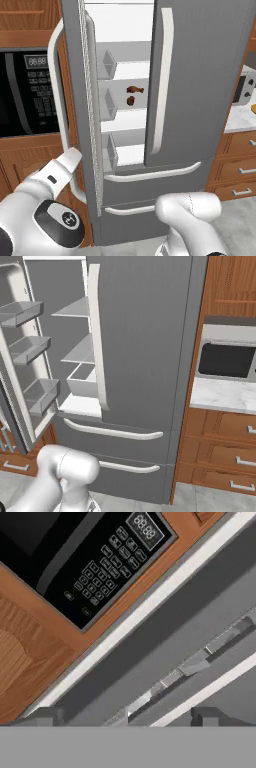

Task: Place the chicken drumstick on the counter behind the older chicken drumstick on the same shelf of the fridge to maintain FIFO order. Close the fridge door when finished.

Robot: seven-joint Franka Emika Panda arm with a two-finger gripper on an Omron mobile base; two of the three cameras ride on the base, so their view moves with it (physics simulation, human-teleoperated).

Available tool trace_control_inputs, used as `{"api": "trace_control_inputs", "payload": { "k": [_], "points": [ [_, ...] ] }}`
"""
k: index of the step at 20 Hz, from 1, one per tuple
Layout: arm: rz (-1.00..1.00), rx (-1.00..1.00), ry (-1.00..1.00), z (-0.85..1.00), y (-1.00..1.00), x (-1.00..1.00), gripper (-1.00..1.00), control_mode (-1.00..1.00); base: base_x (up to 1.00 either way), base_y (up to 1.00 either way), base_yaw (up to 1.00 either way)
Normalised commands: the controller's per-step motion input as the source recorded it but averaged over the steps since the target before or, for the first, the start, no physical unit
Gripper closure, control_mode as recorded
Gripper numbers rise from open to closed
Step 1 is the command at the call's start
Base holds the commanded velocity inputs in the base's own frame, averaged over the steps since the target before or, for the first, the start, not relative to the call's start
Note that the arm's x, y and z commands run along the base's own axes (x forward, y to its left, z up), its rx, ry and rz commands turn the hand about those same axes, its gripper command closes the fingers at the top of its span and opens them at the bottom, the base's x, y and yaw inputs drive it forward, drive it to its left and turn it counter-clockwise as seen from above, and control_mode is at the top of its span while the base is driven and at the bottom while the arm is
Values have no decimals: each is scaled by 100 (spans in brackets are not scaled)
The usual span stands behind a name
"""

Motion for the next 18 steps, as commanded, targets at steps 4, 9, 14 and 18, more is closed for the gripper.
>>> {"api": "trace_control_inputs", "payload": {
  "k": [4, 9, 14, 18],
  "points": [
    [0, -10, 0, -30, 63, 94, -100, -100, 0, 0, 0],
    [0, -9, 1, -27, 53, 92, -100, -100, 0, 0, 0],
    [-2, -9, 2, -22, 41, 75, -100, -100, 0, 0, 0],
    [-17, -10, 0, -8, 0, 23, -100, -100, 0, 0, 0]
  ]
}}
